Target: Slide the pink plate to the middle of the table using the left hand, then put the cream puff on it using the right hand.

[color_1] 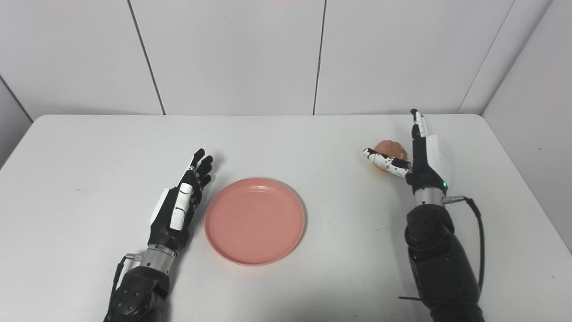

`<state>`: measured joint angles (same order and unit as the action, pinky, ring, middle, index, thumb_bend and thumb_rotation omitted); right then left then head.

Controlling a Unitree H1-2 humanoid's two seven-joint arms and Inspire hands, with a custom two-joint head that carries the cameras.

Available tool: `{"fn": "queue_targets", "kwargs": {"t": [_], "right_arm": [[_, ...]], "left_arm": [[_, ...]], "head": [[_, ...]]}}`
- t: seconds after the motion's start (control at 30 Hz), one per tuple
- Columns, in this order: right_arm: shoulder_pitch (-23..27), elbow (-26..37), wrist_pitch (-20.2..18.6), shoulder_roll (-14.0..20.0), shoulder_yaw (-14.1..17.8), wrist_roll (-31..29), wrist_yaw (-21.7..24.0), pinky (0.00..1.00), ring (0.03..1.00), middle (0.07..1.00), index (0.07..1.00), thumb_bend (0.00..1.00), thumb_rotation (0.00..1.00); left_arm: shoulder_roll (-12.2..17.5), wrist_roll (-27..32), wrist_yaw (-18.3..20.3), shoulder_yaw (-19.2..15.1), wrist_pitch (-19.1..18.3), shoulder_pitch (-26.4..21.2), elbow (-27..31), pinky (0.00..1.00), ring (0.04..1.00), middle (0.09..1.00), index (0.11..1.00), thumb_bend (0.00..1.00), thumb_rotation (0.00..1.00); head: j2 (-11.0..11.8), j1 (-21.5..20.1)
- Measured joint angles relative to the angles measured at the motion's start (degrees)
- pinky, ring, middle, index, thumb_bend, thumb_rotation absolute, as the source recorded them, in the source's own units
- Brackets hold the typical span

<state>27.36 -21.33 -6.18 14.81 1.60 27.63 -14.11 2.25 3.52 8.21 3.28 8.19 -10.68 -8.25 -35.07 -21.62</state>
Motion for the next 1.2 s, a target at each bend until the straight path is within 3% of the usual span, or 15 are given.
{"fn": "queue_targets", "kwargs": {"t": [0.57,0.77,0.9,1.2], "right_arm": [[2.51,-4.25,-2.09,2.01,-2.64,2.27,-0.21,0.81,0.92,0.949,0.954,0.75,0.4],[3.58,-6.27,-2.09,2.85,-3.15,1.65,0.14,0.8,0.903,0.94,0.942,0.74,0.36],[3.61,-6.68,-2.09,2.88,-3.48,0.33,1.08,0.74,0.855,0.932,0.929,0.68,0.27],[3.61,-7.33,-2.09,3.14,-4.87,-0.2,2.52,0.77,0.856,0.902,0.896,0.59,0.14]], "left_arm": [[0.87,0.04,0.19,0.02,-0.52,0.4,0.76,1.0,0.999,0.975,0.984,0.62,1.0],[1.06,0.04,0.19,-0.01,-0.84,0.86,1.31,1.0,0.999,0.976,0.985,0.6,1.0],[1.07,0.03,0.18,-0.03,-0.84,0.88,1.3,1.0,0.998,0.973,0.98,0.62,1.0],[1.08,0.09,0.68,-0.04,-0.84,0.89,1.28,1.0,0.996,0.969,0.977,0.61,1.0]], "head": [[-0.53,-0.09],[-0.62,-0.09],[-0.79,0.0],[-1.06,0.0]]}}
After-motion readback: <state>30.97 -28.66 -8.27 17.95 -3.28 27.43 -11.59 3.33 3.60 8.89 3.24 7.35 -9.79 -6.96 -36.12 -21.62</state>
